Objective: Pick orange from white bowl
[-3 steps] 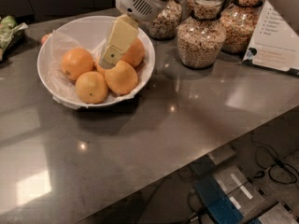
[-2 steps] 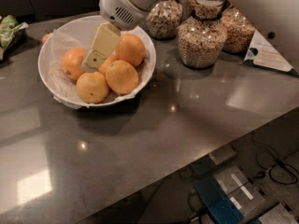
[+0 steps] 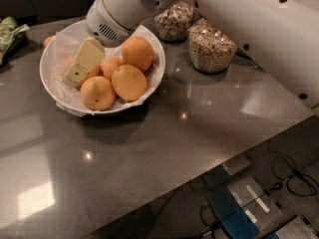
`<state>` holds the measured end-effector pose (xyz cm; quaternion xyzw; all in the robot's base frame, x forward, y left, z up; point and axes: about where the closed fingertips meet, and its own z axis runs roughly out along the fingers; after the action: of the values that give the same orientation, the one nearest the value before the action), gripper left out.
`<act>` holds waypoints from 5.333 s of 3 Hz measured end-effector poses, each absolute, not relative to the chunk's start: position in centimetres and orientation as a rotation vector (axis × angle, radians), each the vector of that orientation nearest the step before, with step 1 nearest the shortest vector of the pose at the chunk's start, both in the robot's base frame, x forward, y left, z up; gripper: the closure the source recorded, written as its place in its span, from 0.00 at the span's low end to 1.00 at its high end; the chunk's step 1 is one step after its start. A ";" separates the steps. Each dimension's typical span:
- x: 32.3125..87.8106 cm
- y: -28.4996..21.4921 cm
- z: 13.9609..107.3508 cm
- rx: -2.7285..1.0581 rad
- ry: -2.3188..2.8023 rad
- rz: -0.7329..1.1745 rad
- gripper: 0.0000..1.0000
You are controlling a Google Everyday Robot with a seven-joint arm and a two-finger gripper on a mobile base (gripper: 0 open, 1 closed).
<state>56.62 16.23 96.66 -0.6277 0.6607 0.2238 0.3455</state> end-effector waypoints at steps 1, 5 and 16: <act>56.6 16.2 96.7 -1.629 1.715 0.581 0.00; 61.2 16.6 94.4 -1.524 1.879 0.384 0.00; 61.8 20.6 89.9 -1.565 1.865 0.473 0.22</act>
Offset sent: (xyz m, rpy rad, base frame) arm 0.0178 0.0126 -0.0087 -0.0112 -0.0270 -0.0488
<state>61.76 20.57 89.86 -0.5969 0.7111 0.1803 0.3249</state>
